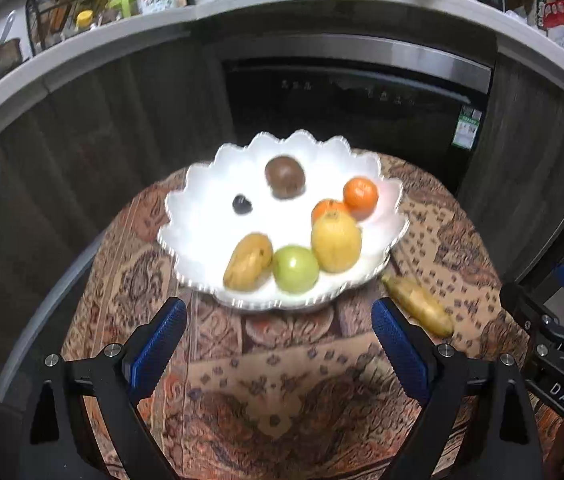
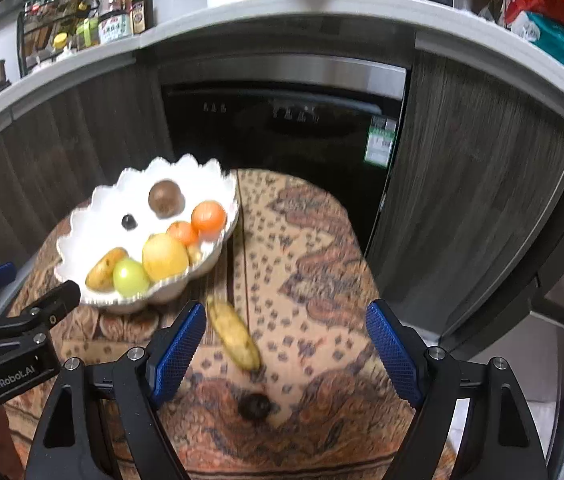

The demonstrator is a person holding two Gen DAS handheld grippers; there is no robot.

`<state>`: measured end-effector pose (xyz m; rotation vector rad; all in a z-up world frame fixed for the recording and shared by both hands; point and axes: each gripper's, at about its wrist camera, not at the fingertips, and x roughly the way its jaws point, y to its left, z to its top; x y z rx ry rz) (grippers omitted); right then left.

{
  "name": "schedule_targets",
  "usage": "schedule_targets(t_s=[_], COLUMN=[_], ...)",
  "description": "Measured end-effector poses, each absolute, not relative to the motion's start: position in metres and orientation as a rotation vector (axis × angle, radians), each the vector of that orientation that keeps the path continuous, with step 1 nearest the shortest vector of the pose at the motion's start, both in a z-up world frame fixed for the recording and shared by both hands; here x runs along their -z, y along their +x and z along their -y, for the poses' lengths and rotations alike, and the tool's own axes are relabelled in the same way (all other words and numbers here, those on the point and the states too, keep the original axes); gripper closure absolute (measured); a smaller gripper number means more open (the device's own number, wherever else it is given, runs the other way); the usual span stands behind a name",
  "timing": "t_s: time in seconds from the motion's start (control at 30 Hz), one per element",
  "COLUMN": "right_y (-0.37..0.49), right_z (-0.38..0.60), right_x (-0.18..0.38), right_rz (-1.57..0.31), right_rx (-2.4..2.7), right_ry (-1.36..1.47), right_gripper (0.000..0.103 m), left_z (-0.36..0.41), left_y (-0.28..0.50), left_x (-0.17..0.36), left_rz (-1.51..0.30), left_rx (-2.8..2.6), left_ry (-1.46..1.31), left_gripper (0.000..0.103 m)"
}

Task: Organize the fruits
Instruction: 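Move the right tool to the second dark plum beside the banana, then close the right tool on the dark plum and lift it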

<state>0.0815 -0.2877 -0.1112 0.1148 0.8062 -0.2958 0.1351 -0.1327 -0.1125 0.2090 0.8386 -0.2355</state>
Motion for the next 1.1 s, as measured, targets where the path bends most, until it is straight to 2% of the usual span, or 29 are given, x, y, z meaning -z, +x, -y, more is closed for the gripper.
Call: schedule_targets(t_s=[0.3, 0.57, 1.03, 1.1], right_y=[0.074, 0.077, 0.085, 0.085], right_z=[0.282, 0.275, 0.270, 0.267], right_x=[0.166, 0.189, 0.216, 0.216], right_rz=[-0.913, -0.951, -1.025, -1.022], right_rx=[0.288, 0.274, 0.222, 0.208], right_ry=[0.131, 0.105, 0.103, 0.093], right_gripper=[0.020, 0.022, 0.061, 0.071], left_z=[0.118, 0.113, 0.111, 0.110], left_y=[0.116, 0.117, 0.119, 0.119], left_x=[0.155, 0.170, 0.183, 0.183], left_rz=[-0.913, -0.939, -0.966, -0.967], left_rx=[0.184, 0.166, 0.148, 0.142], left_ry=[0.200, 0.195, 0.185, 0.181], left_gripper=[0.009, 0.009, 0.009, 0.009])
